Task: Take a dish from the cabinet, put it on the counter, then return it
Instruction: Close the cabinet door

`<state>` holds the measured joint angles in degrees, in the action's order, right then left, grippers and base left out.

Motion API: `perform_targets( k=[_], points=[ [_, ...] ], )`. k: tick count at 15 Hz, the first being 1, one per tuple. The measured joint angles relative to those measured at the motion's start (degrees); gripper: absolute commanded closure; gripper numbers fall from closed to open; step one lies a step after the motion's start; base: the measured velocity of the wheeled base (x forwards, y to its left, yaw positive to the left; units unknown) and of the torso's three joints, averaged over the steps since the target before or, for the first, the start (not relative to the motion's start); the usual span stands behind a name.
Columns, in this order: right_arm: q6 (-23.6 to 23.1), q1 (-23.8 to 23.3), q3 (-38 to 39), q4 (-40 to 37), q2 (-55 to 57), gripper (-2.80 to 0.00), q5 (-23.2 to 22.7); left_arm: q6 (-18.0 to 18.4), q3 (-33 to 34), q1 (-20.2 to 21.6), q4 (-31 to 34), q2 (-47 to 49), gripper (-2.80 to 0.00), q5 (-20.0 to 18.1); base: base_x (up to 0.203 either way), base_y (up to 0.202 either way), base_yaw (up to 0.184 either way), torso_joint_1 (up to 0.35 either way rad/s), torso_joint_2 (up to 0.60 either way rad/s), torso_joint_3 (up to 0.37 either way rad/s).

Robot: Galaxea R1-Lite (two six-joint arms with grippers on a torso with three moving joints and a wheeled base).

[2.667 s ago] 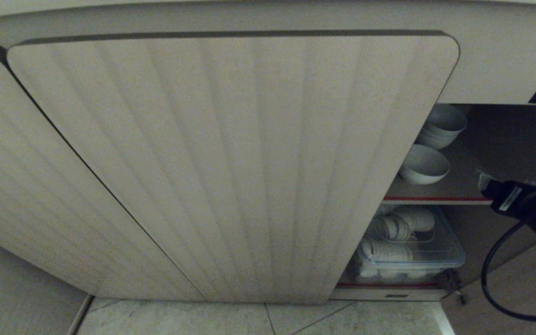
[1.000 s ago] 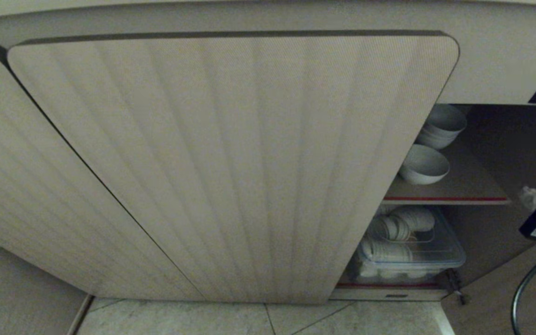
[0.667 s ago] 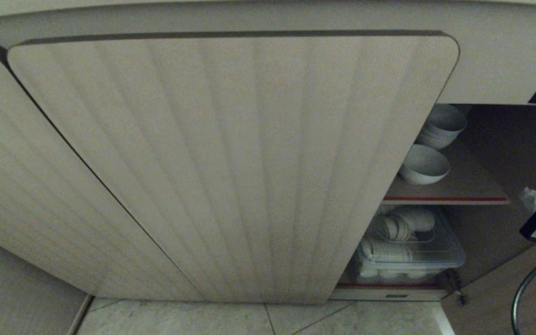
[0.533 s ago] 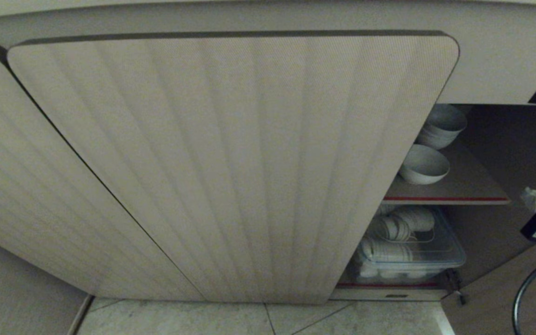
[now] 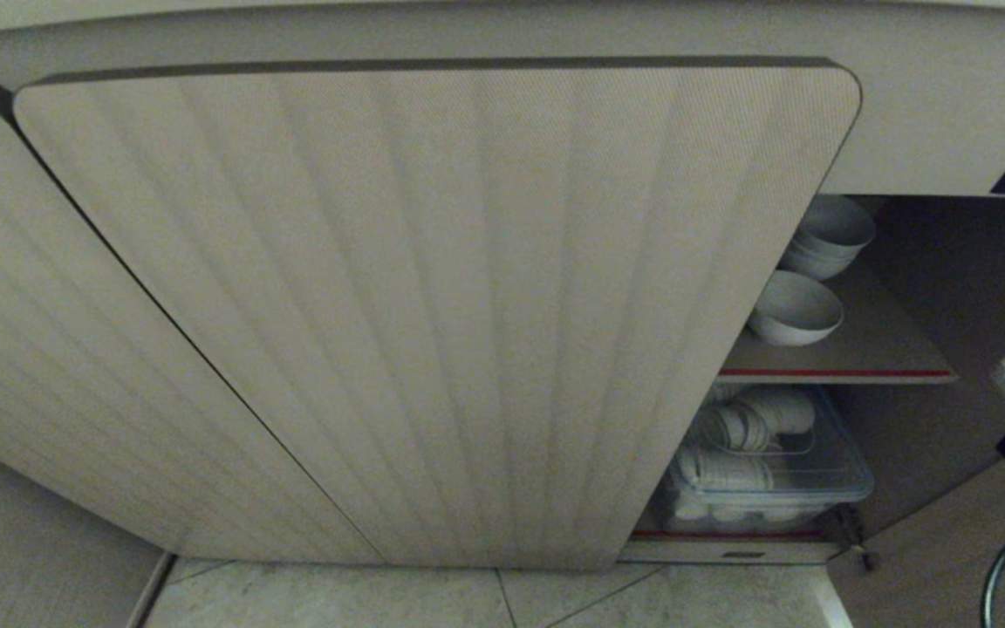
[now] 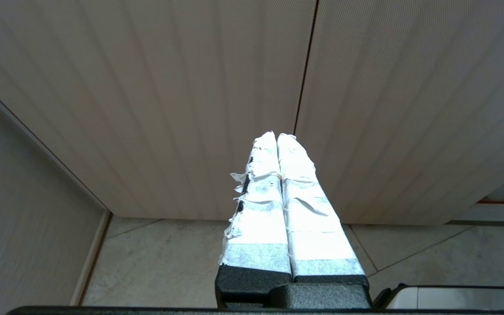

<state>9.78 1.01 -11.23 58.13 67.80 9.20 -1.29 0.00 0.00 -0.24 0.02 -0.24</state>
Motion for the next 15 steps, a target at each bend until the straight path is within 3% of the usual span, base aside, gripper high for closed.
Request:
perform_targets(
  k=[8, 15],
  points=[
    [-1.65, 0.56, 4.81, -13.57, -16.45, 0.0, -1.6, 0.01, 0.0, 0.0, 0.01, 0.0, 0.0, -0.02, 0.0, 0.0, 0.0, 0.0, 0.0, 0.0],
    [-6.08, 0.3, 10.83, -14.43, -27.44, 0.0, -1.67, 0.0, 0.0, 0.0, 0.01, 0.0, 0.0, -0.01, 0.0, 0.0, 0.0, 0.0, 0.0, 0.0]
  ],
)
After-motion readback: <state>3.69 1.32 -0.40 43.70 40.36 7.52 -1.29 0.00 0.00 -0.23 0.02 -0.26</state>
